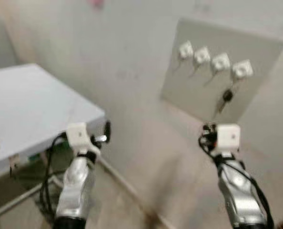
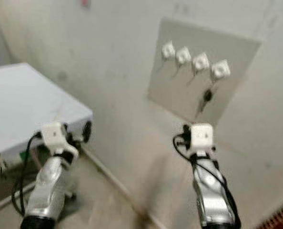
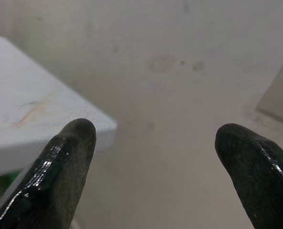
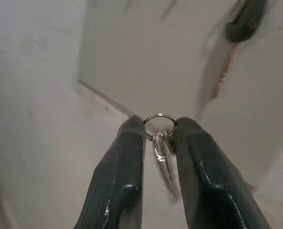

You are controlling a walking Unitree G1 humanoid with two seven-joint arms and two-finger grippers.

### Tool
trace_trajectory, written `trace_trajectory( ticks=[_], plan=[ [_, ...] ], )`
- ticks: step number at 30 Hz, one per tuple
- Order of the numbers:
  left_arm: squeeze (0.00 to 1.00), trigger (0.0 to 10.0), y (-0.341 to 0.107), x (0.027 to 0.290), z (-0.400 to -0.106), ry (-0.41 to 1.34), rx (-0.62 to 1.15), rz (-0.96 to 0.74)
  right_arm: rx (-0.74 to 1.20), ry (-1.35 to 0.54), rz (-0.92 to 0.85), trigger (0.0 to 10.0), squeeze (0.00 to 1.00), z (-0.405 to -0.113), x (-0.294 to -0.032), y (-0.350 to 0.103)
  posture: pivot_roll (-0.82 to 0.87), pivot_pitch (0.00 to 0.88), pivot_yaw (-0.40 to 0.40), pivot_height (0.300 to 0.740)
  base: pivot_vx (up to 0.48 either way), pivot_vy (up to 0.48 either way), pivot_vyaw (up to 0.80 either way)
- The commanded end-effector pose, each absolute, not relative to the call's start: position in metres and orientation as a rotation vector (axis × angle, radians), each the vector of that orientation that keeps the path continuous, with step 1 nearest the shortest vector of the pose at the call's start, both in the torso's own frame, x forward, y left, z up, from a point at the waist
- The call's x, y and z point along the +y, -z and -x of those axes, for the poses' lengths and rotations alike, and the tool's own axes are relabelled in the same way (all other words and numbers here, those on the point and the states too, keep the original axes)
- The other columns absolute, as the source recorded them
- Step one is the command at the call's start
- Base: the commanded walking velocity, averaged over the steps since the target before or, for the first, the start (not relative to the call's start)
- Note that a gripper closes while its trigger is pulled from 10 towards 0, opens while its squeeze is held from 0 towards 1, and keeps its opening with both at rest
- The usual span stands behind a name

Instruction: Hang keys on a hook

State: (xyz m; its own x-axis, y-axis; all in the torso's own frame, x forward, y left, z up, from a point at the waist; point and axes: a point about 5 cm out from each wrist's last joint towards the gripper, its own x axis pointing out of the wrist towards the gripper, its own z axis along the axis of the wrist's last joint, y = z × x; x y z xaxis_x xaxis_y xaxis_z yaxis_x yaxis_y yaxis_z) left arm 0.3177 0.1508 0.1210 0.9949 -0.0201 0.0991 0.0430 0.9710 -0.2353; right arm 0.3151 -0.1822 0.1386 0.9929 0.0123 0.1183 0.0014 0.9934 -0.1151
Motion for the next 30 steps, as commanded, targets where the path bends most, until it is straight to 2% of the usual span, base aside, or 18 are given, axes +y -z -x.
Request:
trace_trajectory(
  ticks=[1,16,24,30],
  plan=[
    [0.0,10.0,-0.1238,0.151,-0.3184,0.02,-0.097,0.257,-0.138,-0.02,0.115,10.0,0.0,-0.3156,-0.181,-0.1436,0.02,0.018,-0.09,0.74,0.0,0.0,0.0],
    [0.0,10.0,-0.1182,0.1467,-0.3143,0.022,-0.072,0.273,-0.131,-0.028,0.117,10.0,0.0,-0.3126,-0.1842,-0.1431,0.02,0.017,-0.102,0.74,0.0,0.0,0.0],
    [0.0,10.0,-0.1163,0.1459,-0.3112,0.018,-0.061,0.285,-0.125,-0.036,0.122,10.0,0.0,-0.3102,-0.1848,-0.1426,0.02,0.029,-0.107,0.74,0.0,0.362,0.0],
    [0.0,10.0,-0.1151,0.1458,-0.3086,0.01,-0.056,0.291,-0.119,-0.036,0.125,10.0,0.0,-0.3085,-0.1855,-0.1424,0.02,0.041,-0.11,0.74,0.0,0.0,0.0]
  ],
)
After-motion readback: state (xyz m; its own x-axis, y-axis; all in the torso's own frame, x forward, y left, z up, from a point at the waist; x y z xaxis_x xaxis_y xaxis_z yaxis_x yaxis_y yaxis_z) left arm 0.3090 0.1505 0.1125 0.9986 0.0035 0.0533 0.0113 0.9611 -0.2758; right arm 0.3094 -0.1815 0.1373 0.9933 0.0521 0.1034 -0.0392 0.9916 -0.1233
